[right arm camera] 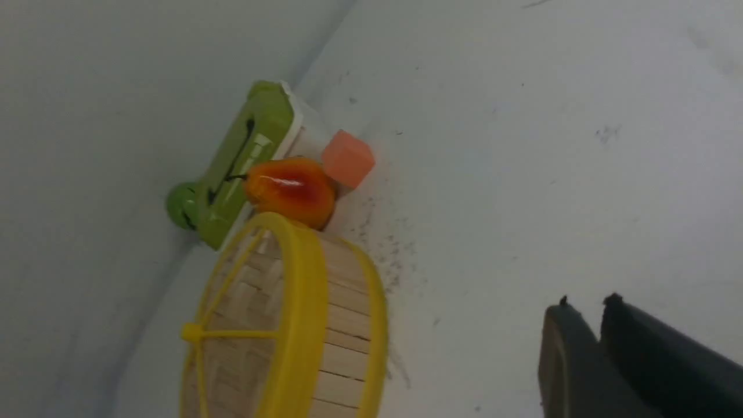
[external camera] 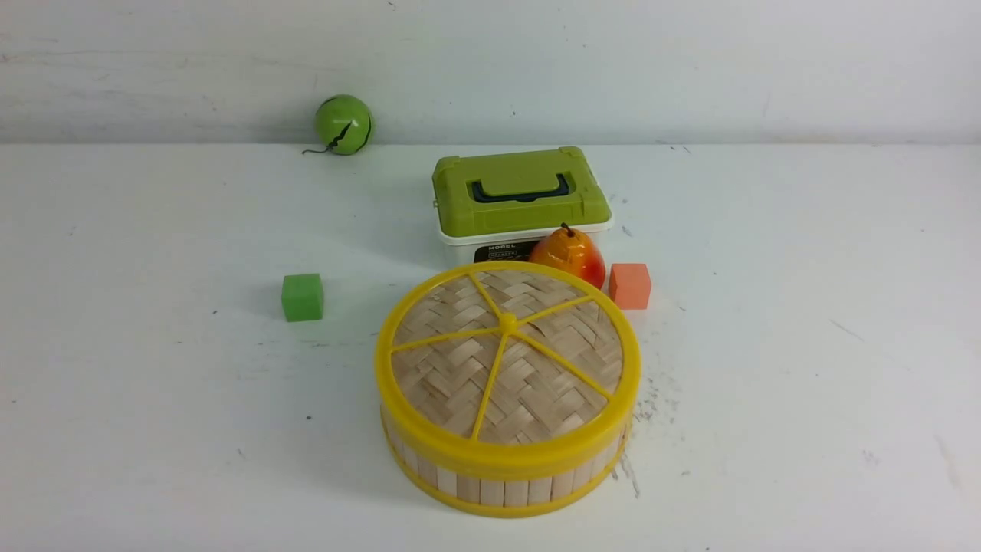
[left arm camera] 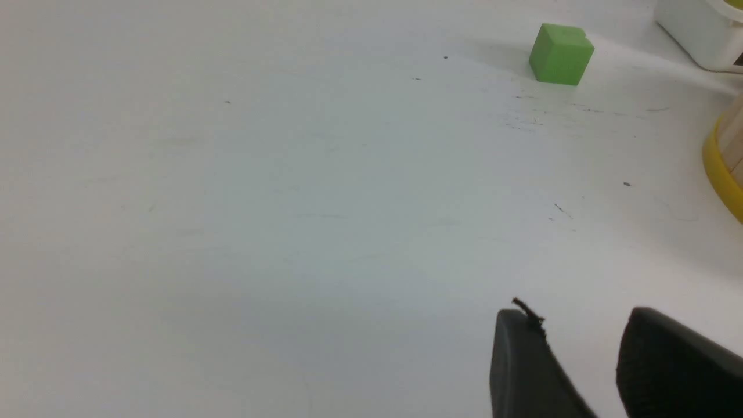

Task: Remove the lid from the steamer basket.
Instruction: Use the right arm to lift the lid of the steamer

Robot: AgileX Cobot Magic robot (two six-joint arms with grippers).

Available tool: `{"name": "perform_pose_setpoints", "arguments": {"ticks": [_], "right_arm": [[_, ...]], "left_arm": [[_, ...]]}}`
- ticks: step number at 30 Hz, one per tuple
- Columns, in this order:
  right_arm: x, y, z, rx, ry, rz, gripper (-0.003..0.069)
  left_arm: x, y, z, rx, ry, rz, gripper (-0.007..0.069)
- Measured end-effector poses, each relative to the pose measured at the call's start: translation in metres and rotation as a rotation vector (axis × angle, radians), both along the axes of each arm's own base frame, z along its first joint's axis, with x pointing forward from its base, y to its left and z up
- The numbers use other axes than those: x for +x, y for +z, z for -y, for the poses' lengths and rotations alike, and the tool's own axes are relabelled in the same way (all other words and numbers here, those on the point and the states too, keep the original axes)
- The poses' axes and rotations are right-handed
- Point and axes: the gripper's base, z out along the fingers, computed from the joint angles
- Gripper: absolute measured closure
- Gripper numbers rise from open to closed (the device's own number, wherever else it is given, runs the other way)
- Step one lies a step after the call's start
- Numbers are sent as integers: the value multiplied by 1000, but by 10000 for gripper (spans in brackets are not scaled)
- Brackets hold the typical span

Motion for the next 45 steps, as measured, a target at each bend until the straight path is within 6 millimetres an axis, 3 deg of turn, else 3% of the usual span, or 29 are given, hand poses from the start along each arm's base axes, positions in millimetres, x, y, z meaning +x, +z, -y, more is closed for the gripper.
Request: {"name": "perform_pose_setpoints", "arguments": {"ticks": [2, 9, 12, 15, 19, 21, 24, 25, 26, 28, 29, 32, 33, 38, 40, 42, 45], "right_arm": [[0, 2, -1, 88, -7, 4, 567], [2, 6, 2, 77, -37, 55, 564], [1, 15, 2, -35, -15, 99, 560], [-3, 46, -1, -207, 39, 176, 559], [2, 130, -9, -625, 230, 208, 615], [17, 170, -15, -795, 397, 163, 662], [32, 193, -19, -883, 535, 123, 677], [52, 216, -23, -949, 693, 77, 677], [52, 216, -23, -955, 695, 79, 677], [85, 241, -27, -984, 854, 35, 669], [87, 242, -28, -985, 867, 37, 669], [118, 253, -39, -1002, 982, 22, 666], [135, 255, -50, -1031, 1047, 18, 666], [175, 251, -90, -1126, 1173, -52, 665], [198, 242, -125, -1206, 1231, -118, 663], [208, 238, -139, -1234, 1241, -136, 662], [238, 213, -187, -1299, 1282, -192, 641]], "left_arm": [[0, 0, 0, 0, 0, 0, 385], [0, 0, 0, 0, 0, 0, 385], [0, 0, 0, 0, 0, 0, 385], [0, 0, 0, 0, 0, 0, 385], [0, 0, 0, 0, 0, 0, 385], [0, 0, 0, 0, 0, 0, 385], [0, 0, 0, 0, 0, 0, 385], [0, 0, 0, 0, 0, 0, 385], [0, 0, 0, 0, 0, 0, 385], [0, 0, 0, 0, 0, 0, 385], [0, 0, 0, 0, 0, 0, 385], [0, 0, 0, 0, 0, 0, 385], [0, 0, 0, 0, 0, 0, 385], [0, 0, 0, 0, 0, 0, 385], [0, 0, 0, 0, 0, 0, 385], [0, 0, 0, 0, 0, 0, 385], [0, 0, 0, 0, 0, 0, 385]]}}
